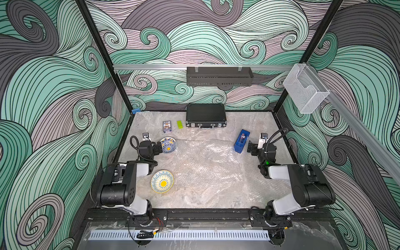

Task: Wrap bowls in bubble wrap
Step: Adjust the bubble wrap at the center of the board.

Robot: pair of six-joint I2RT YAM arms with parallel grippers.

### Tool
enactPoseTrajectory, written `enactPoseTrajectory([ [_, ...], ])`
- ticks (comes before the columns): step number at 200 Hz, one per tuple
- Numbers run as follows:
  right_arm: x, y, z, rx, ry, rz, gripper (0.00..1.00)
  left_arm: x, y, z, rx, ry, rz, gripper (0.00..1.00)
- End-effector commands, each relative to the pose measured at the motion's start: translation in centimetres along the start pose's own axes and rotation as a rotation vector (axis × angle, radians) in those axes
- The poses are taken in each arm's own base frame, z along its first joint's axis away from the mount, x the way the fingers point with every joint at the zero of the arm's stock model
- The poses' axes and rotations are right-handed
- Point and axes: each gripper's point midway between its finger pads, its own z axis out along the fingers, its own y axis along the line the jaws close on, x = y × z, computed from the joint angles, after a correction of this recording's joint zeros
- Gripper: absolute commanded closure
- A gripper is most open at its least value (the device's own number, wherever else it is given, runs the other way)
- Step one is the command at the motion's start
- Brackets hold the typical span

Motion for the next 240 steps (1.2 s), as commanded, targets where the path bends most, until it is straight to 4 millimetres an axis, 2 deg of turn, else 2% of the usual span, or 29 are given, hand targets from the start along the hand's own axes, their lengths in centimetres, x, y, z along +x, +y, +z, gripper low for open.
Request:
enactPoseTrajectory([
  [1, -0.1, 0.0, 0.0, 0.001, -0.008, 0.006, 0.01, -0.6, 0.1, 0.0, -0.013, -0.019, -0.012, 0.01],
  [128, -0.1, 0.0, 0.0, 0.001, -0.006, 0.007, 0.01, -0.5, 0.1, 0.0, -0.013, -0.017, -0.011, 0.01],
  [143, -0.2, 0.1, 0.0, 0.000, -0.009, 0.008, 0.01, -0.9, 0.5, -0.4, -0.032, -0.036, -0.014, 0.02],
  [159, -0.2, 0.0, -0.1, 0.002, -0.010, 0.007, 0.01, -2.8, 1.1, -1.2, -0.078, -0.041, -0.009, 0.01],
  [177, -1.8, -0.5, -0.6, 0.093, 0.018, -0.029, 0.01, -5.8, 2.1, -3.8, -0.132, -0.019, -0.076, 0.01],
  [190, -4.4, -0.4, -1.9, 0.108, 0.036, -0.067, 0.01, -7.1, 2.4, -5.5, -0.140, -0.018, -0.164, 0.01],
  [198, -6.2, -0.1, -3.1, 0.096, 0.023, -0.067, 0.01, -7.8, 2.0, -6.5, -0.105, -0.015, -0.190, 0.02],
  [210, -8.8, 1.3, -5.2, 0.018, -0.026, -0.037, 0.01, -8.6, 1.8, -7.8, -0.083, -0.026, -0.270, 0.01],
  [221, -11.0, 2.7, -7.3, -0.097, -0.088, 0.051, 0.01, -8.8, 1.9, -8.9, -0.071, -0.053, -0.390, 0.01],
  [229, -12.6, 3.0, -9.0, -0.143, -0.140, 0.171, 0.01, -8.8, 2.2, -9.6, -0.066, -0.075, -0.528, 0.02],
  [240, -12.2, 2.2, -10.3, -0.140, -0.131, 0.402, 0.01, -9.2, 1.1, -10.7, 0.033, -0.077, -0.664, 0.01],
])
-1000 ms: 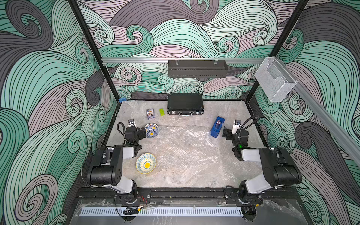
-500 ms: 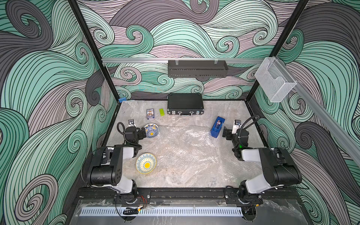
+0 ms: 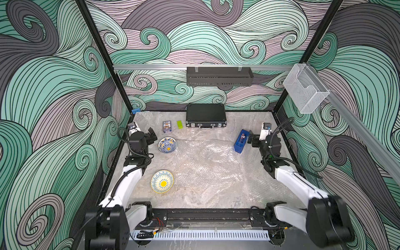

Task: Wrap bowls in bubble wrap
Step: Adjust the bubble wrap at the center of the board.

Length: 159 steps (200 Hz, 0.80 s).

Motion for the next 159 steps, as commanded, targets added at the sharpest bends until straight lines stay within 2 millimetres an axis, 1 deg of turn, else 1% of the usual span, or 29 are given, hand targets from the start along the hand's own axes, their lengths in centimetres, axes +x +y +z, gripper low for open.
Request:
enactPoseTrajectory([
  [1, 1.6, 0.1, -2.9, -0.030, 0.087, 0.337, 0.01, 3.2, 0.3, -1.9, 0.023, 0.135, -0.329, 0.01],
  [8, 2.0, -0.2, -3.9, -0.021, 0.099, 0.465, 0.01, 2.5, -1.0, -2.7, 0.095, 0.150, -0.374, 0.01],
  [15, 1.5, 0.6, -4.6, -0.092, 0.078, 0.520, 0.00, 1.9, -2.3, -3.7, 0.160, 0.181, -0.411, 0.02],
  [22, 0.9, 2.1, -5.5, -0.198, 0.066, 0.517, 0.01, 1.3, -3.7, -4.7, 0.229, 0.215, -0.419, 0.02],
  [28, 0.4, 3.3, -6.4, -0.276, 0.068, 0.515, 0.05, 0.7, -4.7, -5.6, 0.281, 0.247, -0.408, 0.03],
  [36, 0.4, 3.9, -7.1, -0.306, 0.096, 0.532, 0.06, 0.0, -5.9, -6.9, 0.334, 0.287, -0.389, 0.05],
  [41, 0.6, 4.3, -7.4, -0.320, 0.130, 0.540, 0.07, 0.4, -6.2, -7.7, 0.346, 0.335, -0.373, 0.06],
  [44, 0.6, 4.6, -7.7, -0.330, 0.149, 0.541, 0.08, 0.1, -6.5, -8.2, 0.361, 0.347, -0.362, 0.06],
  [53, 0.9, 5.5, -8.4, -0.367, 0.221, 0.534, 0.09, 0.3, -6.9, -9.7, 0.392, 0.409, -0.306, 0.07],
  [56, 1.2, 5.9, -8.6, -0.381, 0.251, 0.528, 0.10, 0.0, -7.1, -10.3, 0.403, 0.418, -0.287, 0.08],
  [64, 1.7, 7.0, -9.2, -0.424, 0.316, 0.514, 0.13, 0.5, -6.7, -11.5, 0.389, 0.466, -0.250, 0.09],
  [81, 3.4, 8.9, -10.2, -0.485, 0.457, 0.479, 0.19, 1.0, -5.8, -13.7, 0.384, 0.497, -0.163, 0.09],
  [82, 3.8, 9.0, -10.2, -0.486, 0.471, 0.476, 0.20, 1.0, -5.7, -13.8, 0.384, 0.498, -0.160, 0.09],
  [89, 4.6, 9.8, -10.5, -0.508, 0.523, 0.457, 0.24, 1.4, -5.3, -14.6, 0.380, 0.505, -0.141, 0.09],
  [100, 5.7, 11.5, -11.0, -0.551, 0.590, 0.430, 0.26, 2.1, -4.7, -15.4, 0.382, 0.501, -0.114, 0.09],
  [118, 8.3, 14.5, -11.6, -0.604, 0.690, 0.368, 0.28, 3.4, -3.3, -15.9, 0.349, 0.486, -0.099, 0.09],
  [135, 10.9, 16.9, -11.8, -0.601, 0.780, 0.301, 0.31, 4.5, -2.3, -15.5, 0.307, 0.485, -0.101, 0.09],
  [147, 12.6, 19.0, -12.1, -0.613, 0.838, 0.265, 0.34, 4.7, -2.3, -15.6, 0.310, 0.494, -0.104, 0.10],
  [159, 13.8, 20.9, -12.3, -0.626, 0.870, 0.228, 0.35, 4.5, -2.6, -15.7, 0.324, 0.499, -0.102, 0.10],
])
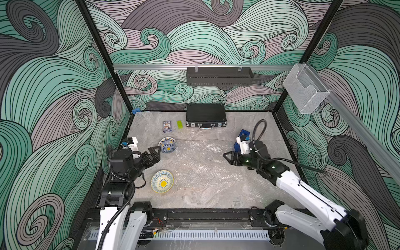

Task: Wrap bowls in bubble wrap
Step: Adjust the bubble wrap at the center of the board.

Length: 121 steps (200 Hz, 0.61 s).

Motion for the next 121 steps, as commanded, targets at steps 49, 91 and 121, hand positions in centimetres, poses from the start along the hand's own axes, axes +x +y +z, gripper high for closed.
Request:
enactPoseTrajectory([
  [49, 3.7, 2.8, 9.5, 0.096, 0.202, -0.075, 0.35, 1.3, 1.0, 0.1, -0.039, 0.050, 0.015, 0.11],
  [91, 4.6, 1.9, 12.9, 0.256, 0.259, -0.142, 0.35, 1.1, 1.5, 0.0, -0.069, 0.036, 0.014, 0.12],
  [121, 6.6, 0.8, 13.5, 0.376, 0.311, -0.215, 0.34, 1.1, 1.6, -0.1, -0.069, 0.035, 0.014, 0.11],
])
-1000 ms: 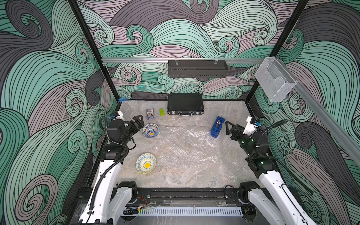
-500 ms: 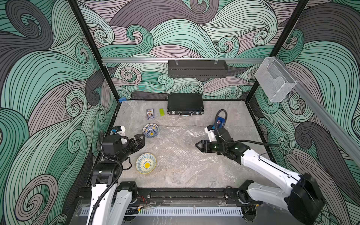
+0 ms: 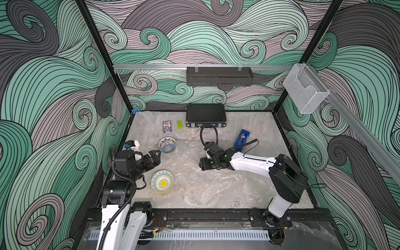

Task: Wrap bowls in bubble wrap
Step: Adjust the bubble wrap at the center of the board, then pick up the bowl from the center of the board.

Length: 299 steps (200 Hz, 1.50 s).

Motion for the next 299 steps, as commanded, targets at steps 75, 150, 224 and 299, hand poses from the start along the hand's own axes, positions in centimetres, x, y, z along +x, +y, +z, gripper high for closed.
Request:
enactPoseTrajectory([
  [75, 8.4, -0.6, 0.3, 0.160, 0.129, -0.093, 0.32, 0.3, 0.4, -0.3, -0.018, 0.004, 0.008, 0.11],
  [150, 11.7, 0.1, -2.5, 0.141, 0.103, -0.056, 0.31, 0.3, 0.3, -0.4, -0.009, 0.003, 0.008, 0.11],
  [224, 3.5, 3.0, -2.8, 0.136, -0.068, -0.025, 0.28, 0.4, 0.3, -0.3, -0.012, 0.008, 0.010, 0.11],
  [299, -6.0, 8.8, -2.9, -0.126, -0.060, -0.111, 0.31, 0.5, 1.0, 0.6, -0.057, 0.047, -0.010, 0.13],
])
